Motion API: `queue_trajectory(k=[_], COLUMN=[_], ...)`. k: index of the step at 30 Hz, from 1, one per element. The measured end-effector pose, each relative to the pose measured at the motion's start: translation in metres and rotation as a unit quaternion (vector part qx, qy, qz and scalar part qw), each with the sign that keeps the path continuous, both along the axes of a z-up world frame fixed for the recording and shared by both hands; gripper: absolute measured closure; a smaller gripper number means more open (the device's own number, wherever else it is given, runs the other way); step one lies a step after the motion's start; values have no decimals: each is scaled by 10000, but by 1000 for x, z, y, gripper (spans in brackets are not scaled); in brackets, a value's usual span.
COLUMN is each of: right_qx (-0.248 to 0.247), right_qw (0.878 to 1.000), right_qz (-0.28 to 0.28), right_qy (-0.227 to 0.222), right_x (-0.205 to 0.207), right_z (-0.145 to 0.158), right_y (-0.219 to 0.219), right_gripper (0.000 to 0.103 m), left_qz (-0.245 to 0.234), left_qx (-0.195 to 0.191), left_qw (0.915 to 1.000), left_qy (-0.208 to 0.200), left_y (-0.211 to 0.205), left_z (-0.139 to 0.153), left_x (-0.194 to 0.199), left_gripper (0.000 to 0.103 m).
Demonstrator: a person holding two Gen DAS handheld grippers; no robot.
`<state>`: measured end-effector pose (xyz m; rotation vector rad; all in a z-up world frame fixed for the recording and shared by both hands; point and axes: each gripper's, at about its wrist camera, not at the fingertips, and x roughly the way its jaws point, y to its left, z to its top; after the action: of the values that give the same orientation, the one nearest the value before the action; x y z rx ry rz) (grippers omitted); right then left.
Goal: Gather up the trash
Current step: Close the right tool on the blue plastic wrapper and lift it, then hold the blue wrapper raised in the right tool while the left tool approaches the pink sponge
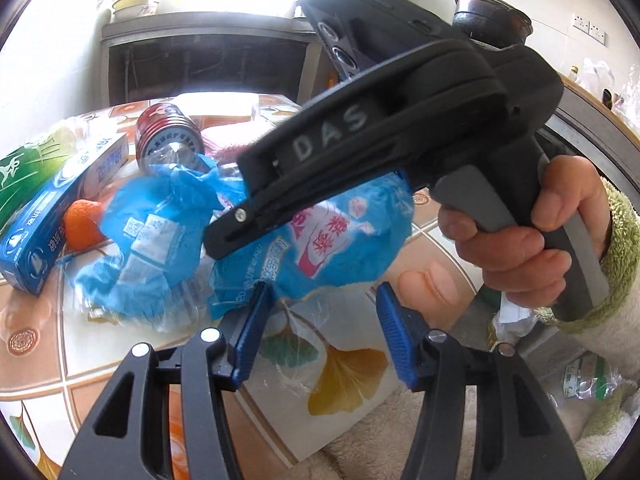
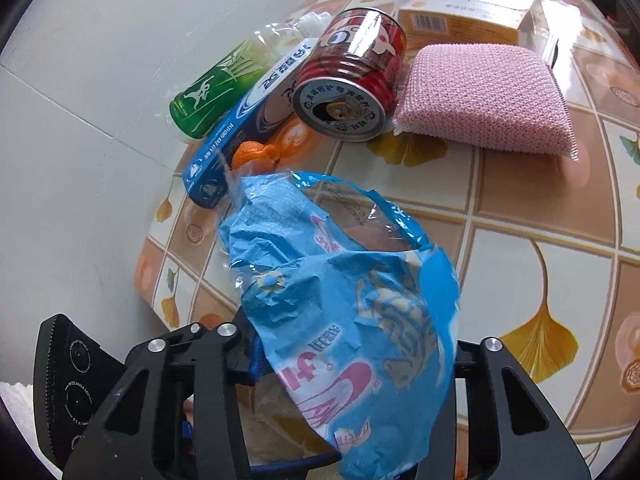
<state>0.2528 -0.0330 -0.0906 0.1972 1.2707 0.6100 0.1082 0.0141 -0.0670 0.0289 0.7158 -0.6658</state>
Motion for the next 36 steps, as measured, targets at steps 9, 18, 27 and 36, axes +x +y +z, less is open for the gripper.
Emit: queue_trajectory(k=[9,18,27,36], right_qx=[-2,-199,-500,-484], right_qw=[9989,9938,9801,9751], right_qz=[-461,-1074,-1870,-2080], right_qy=[-8,-216,-448,-595], right_x=[-4,-28,-57,-69], right_z=[-5,-3,1,-2], right_y=[-27,-66,-119,-144], right_gripper=[97,98,98,99], left_qz=[64,449,589,7], left_qx=[-200,-527,-464,125], left_qw=[9998,9976,9971,9972], left_qy=[-14,-34,-147,-743], left_y=[18,50,52,19], left_z=[8,29,43,81], left_x=[-5,1,7,51], left_gripper=[41,33,28,15])
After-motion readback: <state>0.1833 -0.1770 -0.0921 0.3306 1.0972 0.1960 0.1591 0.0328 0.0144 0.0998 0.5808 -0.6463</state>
